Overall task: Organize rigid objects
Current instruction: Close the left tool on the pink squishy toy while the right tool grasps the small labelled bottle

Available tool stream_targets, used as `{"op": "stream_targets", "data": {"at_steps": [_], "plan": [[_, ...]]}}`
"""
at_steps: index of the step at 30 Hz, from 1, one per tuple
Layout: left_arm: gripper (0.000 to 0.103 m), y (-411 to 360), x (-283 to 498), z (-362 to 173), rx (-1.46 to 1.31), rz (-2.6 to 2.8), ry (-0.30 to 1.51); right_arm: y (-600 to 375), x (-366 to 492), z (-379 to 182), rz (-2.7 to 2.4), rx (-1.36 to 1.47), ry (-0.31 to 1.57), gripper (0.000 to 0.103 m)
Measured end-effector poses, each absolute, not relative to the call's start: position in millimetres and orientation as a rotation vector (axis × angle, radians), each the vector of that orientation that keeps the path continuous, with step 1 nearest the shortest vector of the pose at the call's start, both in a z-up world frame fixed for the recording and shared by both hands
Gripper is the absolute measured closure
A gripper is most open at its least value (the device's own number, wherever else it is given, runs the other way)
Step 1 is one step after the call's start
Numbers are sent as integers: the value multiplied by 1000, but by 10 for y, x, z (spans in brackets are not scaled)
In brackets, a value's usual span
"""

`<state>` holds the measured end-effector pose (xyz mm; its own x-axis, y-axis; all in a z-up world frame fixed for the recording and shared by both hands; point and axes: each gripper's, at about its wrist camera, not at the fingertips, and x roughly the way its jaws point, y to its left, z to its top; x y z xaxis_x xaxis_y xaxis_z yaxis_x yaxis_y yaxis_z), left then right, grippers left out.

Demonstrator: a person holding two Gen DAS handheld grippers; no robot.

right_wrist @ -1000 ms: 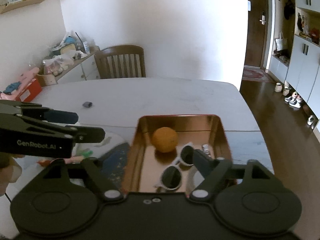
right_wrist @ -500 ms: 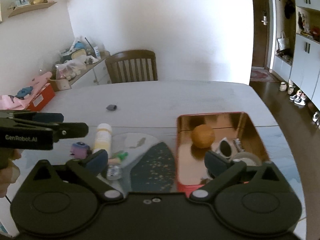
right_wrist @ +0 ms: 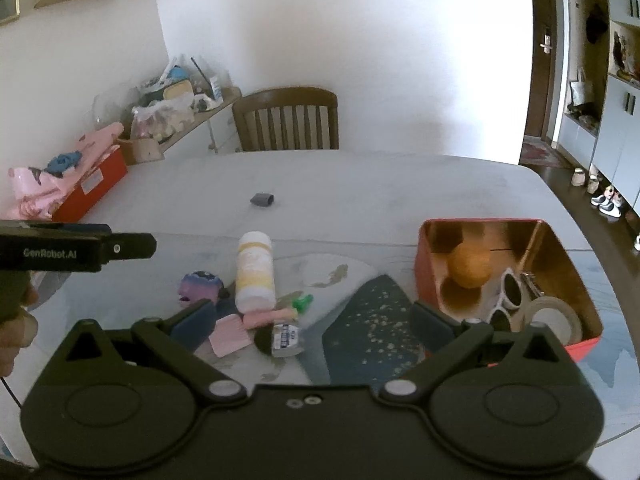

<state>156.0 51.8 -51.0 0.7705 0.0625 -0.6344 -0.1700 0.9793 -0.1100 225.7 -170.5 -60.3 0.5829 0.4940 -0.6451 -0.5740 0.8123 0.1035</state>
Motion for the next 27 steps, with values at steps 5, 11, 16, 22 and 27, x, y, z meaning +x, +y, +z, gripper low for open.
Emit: {"op": "stream_targets", "data": {"at_steps": [5,11,16,22,27], "plan": [[19,690,1598,-690,-183,138,703,-1492,2281,-792,631,-171,736,0],[19,708,1725,-934,-189,143,742,-1334,2400,-1094,640,-205,792,4],[19,692,1879,-1120,-180,157,773,-1236,2519,-1292,659,-221,832,10],[19,732,2061,-1285,-197,176,807,-1138,2603,-1449,691,-248,869,18],[19,731,2156,-1375,-202,178,829,-1094,2653,-1492,699,-247,882,26]]}}
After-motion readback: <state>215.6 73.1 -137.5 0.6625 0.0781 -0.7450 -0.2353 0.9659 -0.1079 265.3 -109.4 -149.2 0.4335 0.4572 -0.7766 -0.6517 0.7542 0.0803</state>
